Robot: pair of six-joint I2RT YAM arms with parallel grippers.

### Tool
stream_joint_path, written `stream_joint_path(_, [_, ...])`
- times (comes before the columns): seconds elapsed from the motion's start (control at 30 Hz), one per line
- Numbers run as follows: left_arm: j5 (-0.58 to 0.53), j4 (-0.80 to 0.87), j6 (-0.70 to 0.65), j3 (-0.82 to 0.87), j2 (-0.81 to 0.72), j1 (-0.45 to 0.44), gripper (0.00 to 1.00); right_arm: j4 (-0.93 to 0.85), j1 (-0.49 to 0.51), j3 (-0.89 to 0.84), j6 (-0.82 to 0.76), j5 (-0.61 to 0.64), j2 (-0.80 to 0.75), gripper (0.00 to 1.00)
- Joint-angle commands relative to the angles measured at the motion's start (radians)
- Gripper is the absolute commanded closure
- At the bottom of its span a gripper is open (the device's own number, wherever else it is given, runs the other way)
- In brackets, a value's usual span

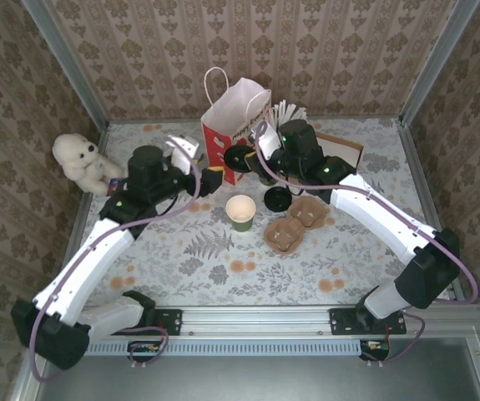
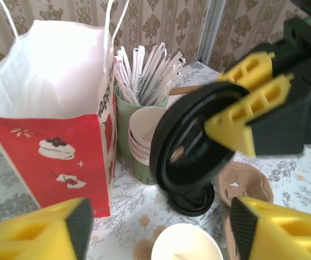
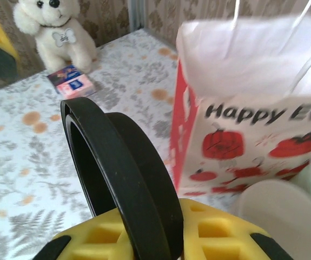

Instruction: Pack the takeout coffee

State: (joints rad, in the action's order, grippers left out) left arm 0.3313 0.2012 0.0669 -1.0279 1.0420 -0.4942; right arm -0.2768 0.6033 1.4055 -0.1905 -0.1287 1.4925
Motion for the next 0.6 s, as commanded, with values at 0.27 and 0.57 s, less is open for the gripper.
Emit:
stream_joint_path(0.27, [0.106, 0.059, 0.329, 0.02, -0.135, 0.237, 0.0, 0.291, 0.11, -0.109, -0.826, 0.153, -0.095, 1.0])
stream_joint_path(0.57, [0.258, 0.32, 0.343, -0.175, -0.02, 0.328, 0.0, 0.508, 0.206, -0.213, -1.398, 0.115, -0.121, 1.0])
